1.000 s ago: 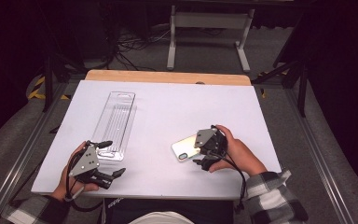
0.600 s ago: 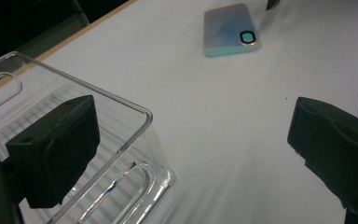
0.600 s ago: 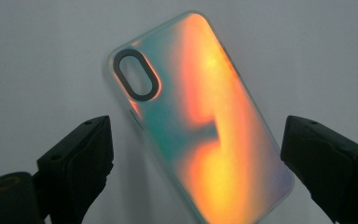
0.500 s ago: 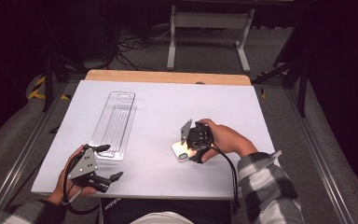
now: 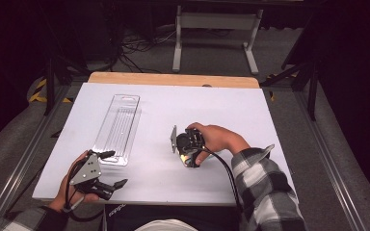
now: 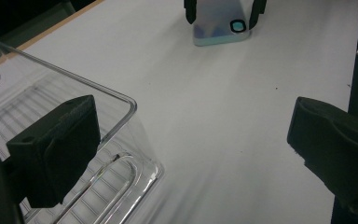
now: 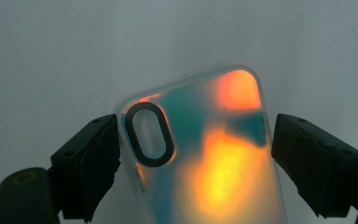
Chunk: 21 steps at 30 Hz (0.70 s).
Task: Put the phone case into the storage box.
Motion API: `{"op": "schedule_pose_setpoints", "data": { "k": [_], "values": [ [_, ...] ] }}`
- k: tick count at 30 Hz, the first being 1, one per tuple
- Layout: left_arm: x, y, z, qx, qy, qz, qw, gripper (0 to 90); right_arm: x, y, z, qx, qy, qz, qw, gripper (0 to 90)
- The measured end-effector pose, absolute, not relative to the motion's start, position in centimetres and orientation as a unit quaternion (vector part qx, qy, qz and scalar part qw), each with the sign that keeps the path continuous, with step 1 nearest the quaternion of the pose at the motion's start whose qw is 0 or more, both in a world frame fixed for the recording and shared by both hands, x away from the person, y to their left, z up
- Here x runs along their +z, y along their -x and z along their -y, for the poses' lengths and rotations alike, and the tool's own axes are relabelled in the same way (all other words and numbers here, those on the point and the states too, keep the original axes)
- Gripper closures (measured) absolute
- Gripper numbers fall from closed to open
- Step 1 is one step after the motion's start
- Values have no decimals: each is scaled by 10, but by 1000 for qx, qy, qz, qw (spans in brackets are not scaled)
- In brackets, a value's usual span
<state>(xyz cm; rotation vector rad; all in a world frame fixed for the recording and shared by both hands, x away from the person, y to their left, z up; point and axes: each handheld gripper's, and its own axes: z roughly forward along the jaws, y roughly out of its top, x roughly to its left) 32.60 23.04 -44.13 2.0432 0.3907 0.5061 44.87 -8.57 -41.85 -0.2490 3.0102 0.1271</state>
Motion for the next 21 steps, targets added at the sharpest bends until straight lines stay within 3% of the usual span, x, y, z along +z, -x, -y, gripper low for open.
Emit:
{"op": "schedule_pose_setpoints", "data": {
  "k": [11,17,21],
  "values": [
    [-442,-327,-230,205,-837,-165,480,37,-430,-462,81,32,97,-994,45,80],
    [-442,-327,-229,208,-837,-163,479,39,-431,-470,87,51,89,-995,8,110],
    [-442,-327,-229,206,-837,-164,480,40,-430,-468,86,55,114,-992,9,159]
  ]
}}
